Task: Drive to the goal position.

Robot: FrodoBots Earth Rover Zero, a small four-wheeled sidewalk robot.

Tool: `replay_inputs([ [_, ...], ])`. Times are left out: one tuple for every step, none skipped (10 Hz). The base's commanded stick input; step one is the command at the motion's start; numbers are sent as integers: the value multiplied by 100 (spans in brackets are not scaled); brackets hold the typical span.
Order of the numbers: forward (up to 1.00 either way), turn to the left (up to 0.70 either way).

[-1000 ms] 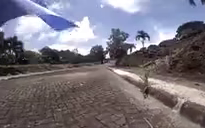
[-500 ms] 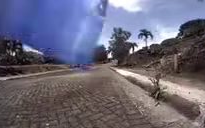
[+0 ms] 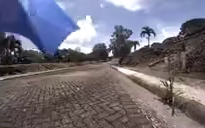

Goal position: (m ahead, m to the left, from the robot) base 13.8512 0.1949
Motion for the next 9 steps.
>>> replay_inputs([
  [70,0],
  [70,0],
  [70,0],
  [70,0],
  [70,0],
  [70,0],
  [70,0],
  [70,0],
  [70,0],
])
